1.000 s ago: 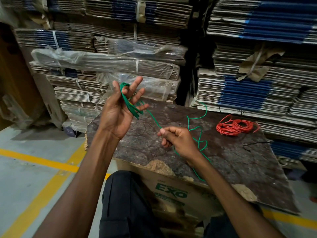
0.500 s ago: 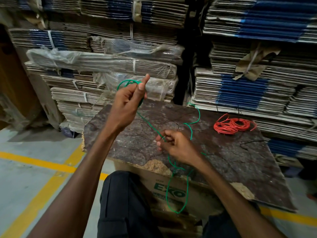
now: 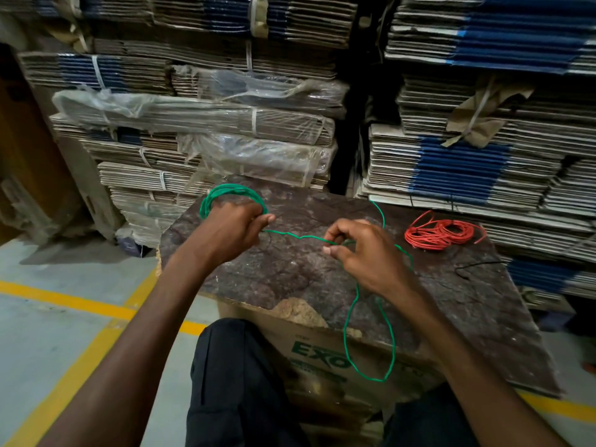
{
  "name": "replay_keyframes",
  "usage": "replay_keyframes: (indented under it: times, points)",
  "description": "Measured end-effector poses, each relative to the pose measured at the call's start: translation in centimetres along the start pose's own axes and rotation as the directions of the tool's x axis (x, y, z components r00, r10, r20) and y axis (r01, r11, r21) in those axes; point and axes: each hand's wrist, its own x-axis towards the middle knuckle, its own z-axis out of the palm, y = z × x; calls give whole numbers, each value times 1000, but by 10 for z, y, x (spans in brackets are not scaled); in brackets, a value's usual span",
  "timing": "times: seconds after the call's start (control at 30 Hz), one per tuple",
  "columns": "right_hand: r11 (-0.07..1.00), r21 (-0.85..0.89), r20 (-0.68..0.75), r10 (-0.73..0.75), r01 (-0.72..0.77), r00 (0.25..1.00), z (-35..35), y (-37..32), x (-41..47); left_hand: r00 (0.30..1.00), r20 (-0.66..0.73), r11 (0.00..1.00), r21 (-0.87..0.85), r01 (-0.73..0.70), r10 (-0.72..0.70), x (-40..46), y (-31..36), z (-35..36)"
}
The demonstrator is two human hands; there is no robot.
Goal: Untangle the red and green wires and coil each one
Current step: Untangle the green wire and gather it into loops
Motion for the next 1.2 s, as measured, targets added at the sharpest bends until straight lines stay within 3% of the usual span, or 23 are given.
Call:
replay_keyframes:
  times: [0.13,0.27,0.37,0.43,0.53,0.63,0.77,0.93,1.03,1.2]
  points:
    - [999,25,-133,-17,20,991,-9,9,9,981,191,946,-309,93,-34,-14,10,6]
    - [999,22,-190,-36,41,981,-8,19,22,926,376,656,-704,270,22,-31,30,5]
    - [998,-18,-147,-60,58,987,-3,29,29,936,352,463,-827,320,-17,-41,35,8]
    - [995,-50,-106,-92,87,990,0,38,28,943,311,353,-874,334,-121,-40,30,11]
    - [994,-59,-55,-91,88,994,-1,53,24,920,241,230,-919,318,-309,-39,14,13]
    - [997,-69,60,-31,36,998,-7,67,21,894,200,136,-952,274,-401,-38,0,12]
    - [996,-84,193,58,-42,979,3,72,20,878,185,131,-955,267,-442,-36,-6,10]
    - [964,221,336,70,-151,939,24,64,30,866,179,151,-949,278,-467,-31,-1,5]
    - [965,230,474,1,-125,881,28,57,35,868,184,160,-945,285,-461,-29,-1,2]
    - [961,268,448,-67,-62,892,38,54,43,881,186,161,-947,280,-436,-24,4,0]
